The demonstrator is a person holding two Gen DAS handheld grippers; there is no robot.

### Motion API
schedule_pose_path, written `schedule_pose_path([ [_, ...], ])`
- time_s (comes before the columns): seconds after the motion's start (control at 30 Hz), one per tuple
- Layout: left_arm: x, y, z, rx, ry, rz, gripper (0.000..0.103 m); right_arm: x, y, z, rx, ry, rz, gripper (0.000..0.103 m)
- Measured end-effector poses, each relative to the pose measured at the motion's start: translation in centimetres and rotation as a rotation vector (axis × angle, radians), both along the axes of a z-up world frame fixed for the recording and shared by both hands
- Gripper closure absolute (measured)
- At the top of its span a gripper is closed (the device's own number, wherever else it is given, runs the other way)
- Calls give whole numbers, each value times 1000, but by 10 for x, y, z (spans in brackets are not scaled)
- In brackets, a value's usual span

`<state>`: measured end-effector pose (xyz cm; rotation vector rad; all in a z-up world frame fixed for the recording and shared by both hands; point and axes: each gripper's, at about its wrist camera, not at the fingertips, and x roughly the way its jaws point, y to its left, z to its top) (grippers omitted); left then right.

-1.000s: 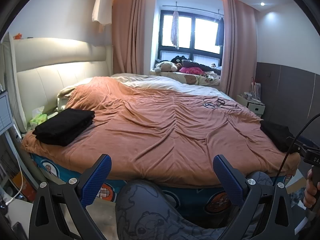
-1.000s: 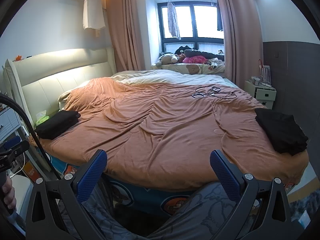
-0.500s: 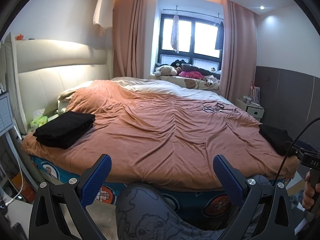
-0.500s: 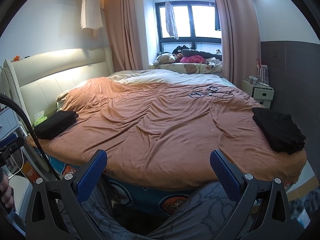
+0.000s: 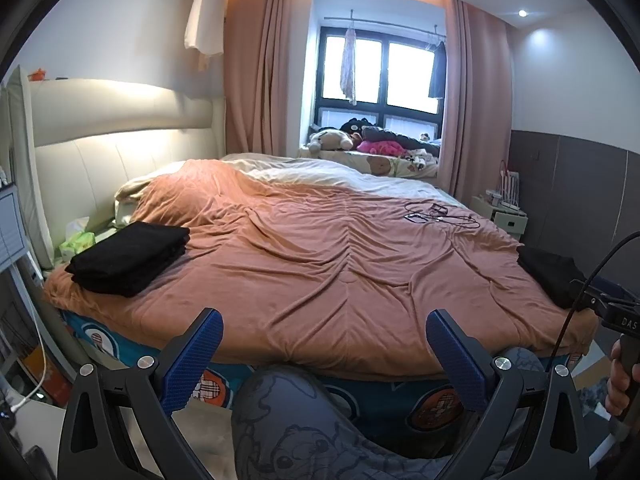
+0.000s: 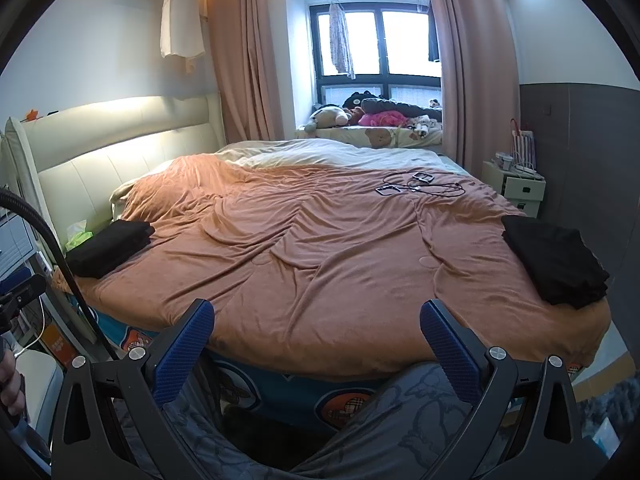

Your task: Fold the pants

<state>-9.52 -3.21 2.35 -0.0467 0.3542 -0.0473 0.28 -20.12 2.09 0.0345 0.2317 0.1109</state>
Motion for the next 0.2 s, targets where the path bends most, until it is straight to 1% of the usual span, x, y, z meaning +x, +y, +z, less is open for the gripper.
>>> schedule_pose_path([
  [0.2,-1,-3,1,9,-7,-4,0,1,-1,0,-3,6,1,0],
])
